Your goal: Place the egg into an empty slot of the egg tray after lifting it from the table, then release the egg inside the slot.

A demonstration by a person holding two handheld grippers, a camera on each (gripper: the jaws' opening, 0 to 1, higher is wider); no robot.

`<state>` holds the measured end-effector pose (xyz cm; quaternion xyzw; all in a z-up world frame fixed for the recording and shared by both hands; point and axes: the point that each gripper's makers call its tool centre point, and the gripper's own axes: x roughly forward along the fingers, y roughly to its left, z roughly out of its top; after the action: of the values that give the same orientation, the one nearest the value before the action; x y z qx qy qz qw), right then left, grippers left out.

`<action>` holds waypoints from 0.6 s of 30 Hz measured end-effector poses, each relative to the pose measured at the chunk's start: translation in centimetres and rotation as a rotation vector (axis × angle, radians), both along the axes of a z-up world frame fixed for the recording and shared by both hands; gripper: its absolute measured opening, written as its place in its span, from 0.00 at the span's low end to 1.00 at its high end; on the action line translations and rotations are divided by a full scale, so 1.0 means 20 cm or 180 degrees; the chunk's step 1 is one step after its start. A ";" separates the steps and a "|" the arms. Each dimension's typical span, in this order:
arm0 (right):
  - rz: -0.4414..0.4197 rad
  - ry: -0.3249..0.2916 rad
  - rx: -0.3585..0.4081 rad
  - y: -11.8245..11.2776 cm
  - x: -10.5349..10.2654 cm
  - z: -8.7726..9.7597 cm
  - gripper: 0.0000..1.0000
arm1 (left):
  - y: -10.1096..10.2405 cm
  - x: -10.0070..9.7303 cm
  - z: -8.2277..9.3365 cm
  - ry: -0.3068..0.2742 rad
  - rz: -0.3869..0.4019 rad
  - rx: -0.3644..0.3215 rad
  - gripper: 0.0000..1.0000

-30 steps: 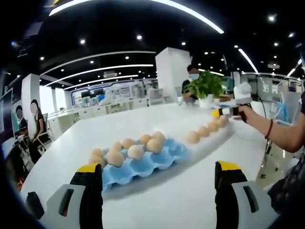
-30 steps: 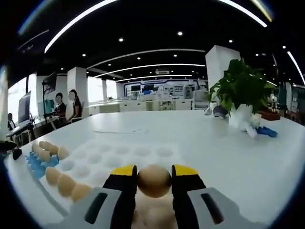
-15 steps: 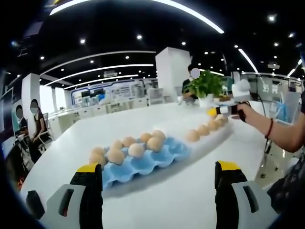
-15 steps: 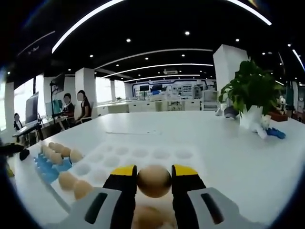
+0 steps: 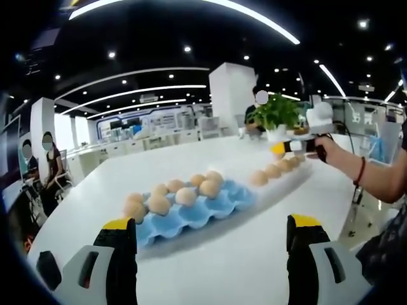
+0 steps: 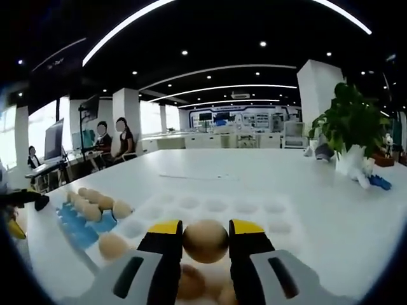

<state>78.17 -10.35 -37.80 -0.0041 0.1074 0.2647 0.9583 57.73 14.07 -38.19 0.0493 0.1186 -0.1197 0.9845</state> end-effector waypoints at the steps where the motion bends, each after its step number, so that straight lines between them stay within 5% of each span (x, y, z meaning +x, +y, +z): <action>1: 0.0013 0.0004 0.0005 0.01 -0.01 0.00 0.29 | 0.00 0.00 0.00 0.0000 0.0001 0.0002 1.00; 18: 0.0321 -0.0047 -0.0017 0.24 -0.10 0.03 0.29 | 0.02 -0.02 0.00 0.0015 -0.0006 0.0058 1.00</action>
<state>76.19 -5.53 -37.20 -0.0140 0.1007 0.3123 0.9445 57.24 14.46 -38.27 0.0581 0.1219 -0.1197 0.9836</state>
